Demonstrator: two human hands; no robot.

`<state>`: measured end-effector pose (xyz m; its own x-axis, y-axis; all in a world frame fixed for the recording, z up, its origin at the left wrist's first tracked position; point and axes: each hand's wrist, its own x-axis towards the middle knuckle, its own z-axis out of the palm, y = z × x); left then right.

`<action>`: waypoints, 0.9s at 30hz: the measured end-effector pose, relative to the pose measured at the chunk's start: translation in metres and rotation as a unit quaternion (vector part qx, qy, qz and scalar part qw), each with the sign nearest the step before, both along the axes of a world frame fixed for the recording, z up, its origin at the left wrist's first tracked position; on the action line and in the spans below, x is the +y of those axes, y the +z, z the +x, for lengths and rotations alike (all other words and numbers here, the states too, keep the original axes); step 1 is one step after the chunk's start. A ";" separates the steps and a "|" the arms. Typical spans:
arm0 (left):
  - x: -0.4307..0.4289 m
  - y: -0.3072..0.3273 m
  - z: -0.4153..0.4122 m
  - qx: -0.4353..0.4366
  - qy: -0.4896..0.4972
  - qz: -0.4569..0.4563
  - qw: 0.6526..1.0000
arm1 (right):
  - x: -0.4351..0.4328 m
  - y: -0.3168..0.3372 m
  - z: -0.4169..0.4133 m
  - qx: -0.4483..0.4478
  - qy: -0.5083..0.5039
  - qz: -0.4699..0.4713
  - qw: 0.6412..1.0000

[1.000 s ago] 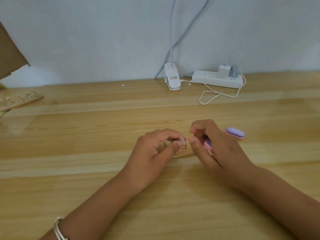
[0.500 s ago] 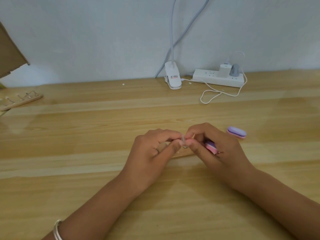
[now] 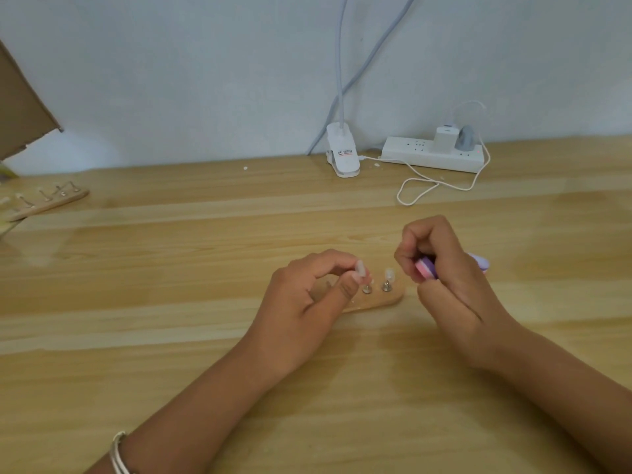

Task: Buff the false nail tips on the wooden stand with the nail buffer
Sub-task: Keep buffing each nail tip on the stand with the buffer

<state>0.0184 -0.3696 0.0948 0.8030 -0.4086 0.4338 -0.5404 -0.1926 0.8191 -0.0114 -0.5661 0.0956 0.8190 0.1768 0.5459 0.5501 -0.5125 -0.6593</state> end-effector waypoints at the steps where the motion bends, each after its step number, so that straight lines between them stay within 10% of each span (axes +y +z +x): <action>1: 0.000 0.000 0.001 0.002 0.004 -0.003 1.000 | -0.001 0.000 0.000 -0.002 -0.007 -0.003 1.000; 27: 0.003 0.002 -0.001 0.034 -0.026 -0.025 0.999 | -0.004 -0.004 0.013 -0.269 -0.065 -0.107 0.955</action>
<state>0.0175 -0.3662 0.0964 0.8101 -0.4291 0.3995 -0.4908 -0.1235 0.8625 0.0012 -0.5698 0.0914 0.4534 0.2473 0.8563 0.7027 -0.6902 -0.1728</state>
